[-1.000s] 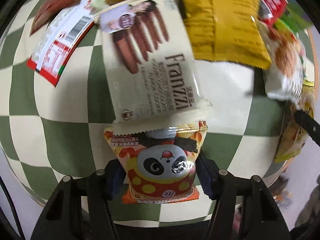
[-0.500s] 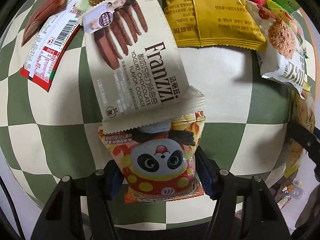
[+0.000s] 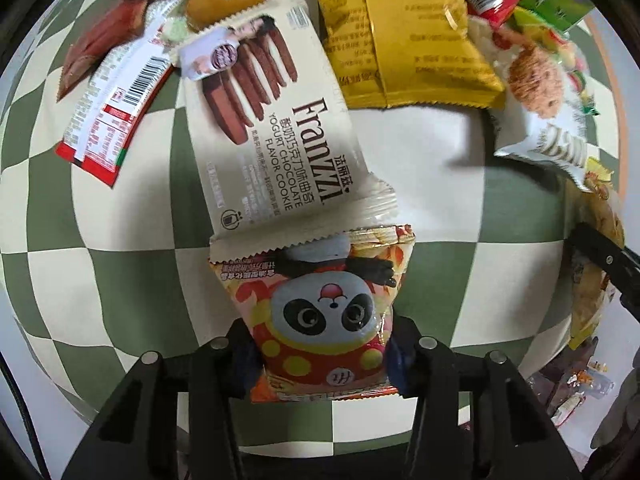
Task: Organize snacks
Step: 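Lower both packets into the box beside the others and release, then grasp the oat cookie packet with the right tool while the left tool grasps the Franzzi pack, then place both packets into the box in front of the others and release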
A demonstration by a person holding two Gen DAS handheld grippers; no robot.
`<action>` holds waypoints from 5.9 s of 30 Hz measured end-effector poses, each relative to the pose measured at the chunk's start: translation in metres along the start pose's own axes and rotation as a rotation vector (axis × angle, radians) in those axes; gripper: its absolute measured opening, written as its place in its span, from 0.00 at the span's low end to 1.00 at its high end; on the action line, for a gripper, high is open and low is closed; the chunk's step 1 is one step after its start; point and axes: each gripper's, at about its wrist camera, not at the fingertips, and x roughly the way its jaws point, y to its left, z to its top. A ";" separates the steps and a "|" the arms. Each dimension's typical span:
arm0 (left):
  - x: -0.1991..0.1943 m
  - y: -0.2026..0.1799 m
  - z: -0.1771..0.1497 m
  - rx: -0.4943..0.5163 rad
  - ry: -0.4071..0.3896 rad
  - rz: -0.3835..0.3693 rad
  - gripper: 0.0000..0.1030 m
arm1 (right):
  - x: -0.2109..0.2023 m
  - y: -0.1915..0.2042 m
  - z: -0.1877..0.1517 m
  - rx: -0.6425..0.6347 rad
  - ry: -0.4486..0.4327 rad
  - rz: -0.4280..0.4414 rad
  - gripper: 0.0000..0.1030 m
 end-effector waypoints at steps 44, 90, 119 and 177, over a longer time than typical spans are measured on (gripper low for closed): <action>-0.137 0.101 0.331 -0.086 -0.207 0.089 0.45 | -0.051 0.105 0.366 -0.090 -0.152 -0.004 0.50; -0.227 0.066 0.192 -0.063 -0.517 0.049 0.90 | -0.124 0.108 0.238 -0.168 -0.297 0.007 0.94; -0.201 0.059 0.065 -0.144 -0.539 0.085 0.90 | -0.185 0.075 0.097 -0.110 -0.416 0.198 0.94; -0.189 0.021 0.039 0.076 -0.293 -0.173 0.54 | -0.131 0.077 0.041 -0.034 -0.176 0.280 0.47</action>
